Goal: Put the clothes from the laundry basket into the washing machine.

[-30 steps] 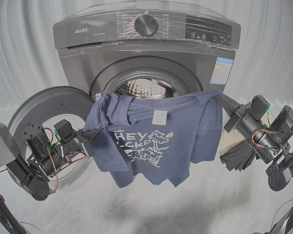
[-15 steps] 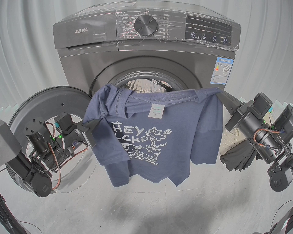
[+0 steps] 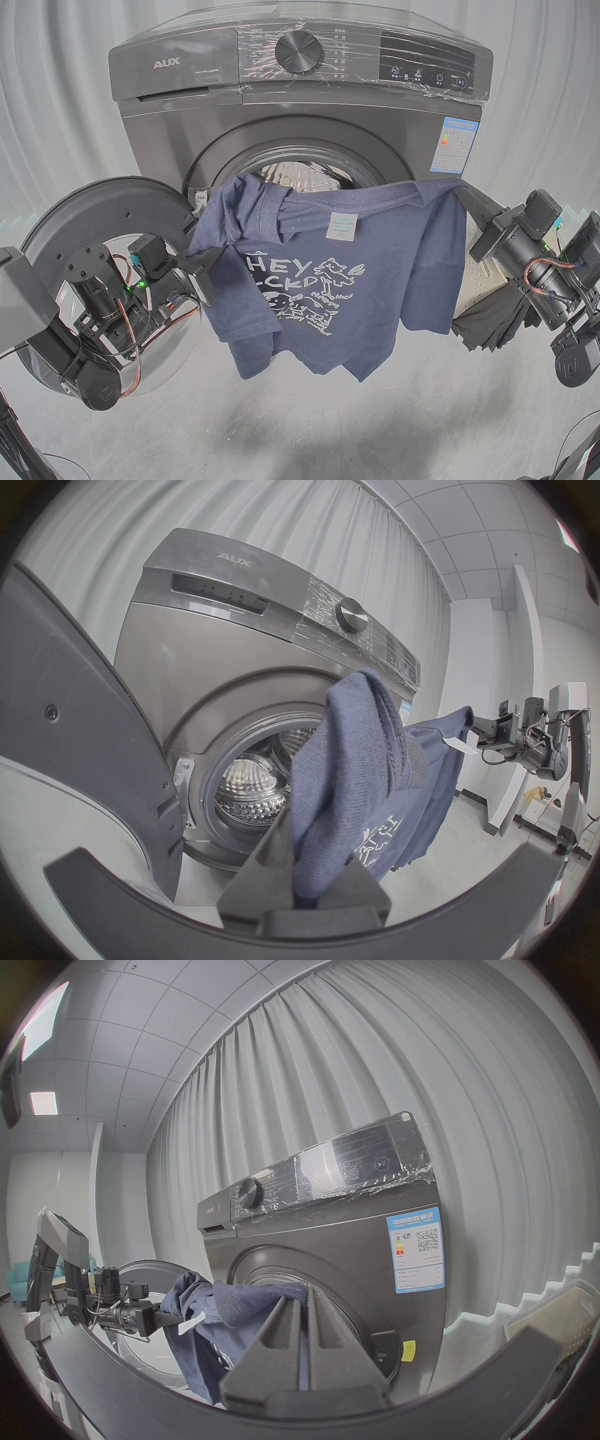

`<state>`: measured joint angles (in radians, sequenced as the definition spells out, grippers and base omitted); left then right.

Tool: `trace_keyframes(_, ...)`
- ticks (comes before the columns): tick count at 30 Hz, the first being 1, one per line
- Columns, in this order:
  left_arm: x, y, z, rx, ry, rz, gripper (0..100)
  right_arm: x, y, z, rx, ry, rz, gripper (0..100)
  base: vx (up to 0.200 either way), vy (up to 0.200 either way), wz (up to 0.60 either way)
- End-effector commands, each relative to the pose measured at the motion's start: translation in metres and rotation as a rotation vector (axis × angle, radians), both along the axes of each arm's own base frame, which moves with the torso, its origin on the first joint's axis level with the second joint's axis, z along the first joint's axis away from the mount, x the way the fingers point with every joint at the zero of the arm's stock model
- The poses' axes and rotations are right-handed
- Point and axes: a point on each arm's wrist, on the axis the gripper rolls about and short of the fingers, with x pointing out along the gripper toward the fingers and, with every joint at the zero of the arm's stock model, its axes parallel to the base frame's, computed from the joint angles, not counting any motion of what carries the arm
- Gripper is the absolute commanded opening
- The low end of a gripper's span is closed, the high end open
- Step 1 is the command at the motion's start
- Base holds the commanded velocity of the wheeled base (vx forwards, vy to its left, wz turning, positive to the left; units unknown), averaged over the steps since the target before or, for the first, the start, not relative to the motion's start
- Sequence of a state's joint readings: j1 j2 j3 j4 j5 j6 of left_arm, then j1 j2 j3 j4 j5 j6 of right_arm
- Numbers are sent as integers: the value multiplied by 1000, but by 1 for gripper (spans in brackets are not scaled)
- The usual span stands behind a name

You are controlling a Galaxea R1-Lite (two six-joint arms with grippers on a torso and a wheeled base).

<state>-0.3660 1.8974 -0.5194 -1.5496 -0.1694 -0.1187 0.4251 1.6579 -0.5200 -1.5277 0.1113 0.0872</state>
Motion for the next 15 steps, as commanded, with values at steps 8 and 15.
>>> trace_keyframes(8,9,2,13,-45,-43,17,0,3,-2,-14,-16,55,-34,0,0,0,0)
trace_keyframes(15,9,3,14,-48,-50,20,0,6,-5,-24,-36,91,-52,0,0,0,0)
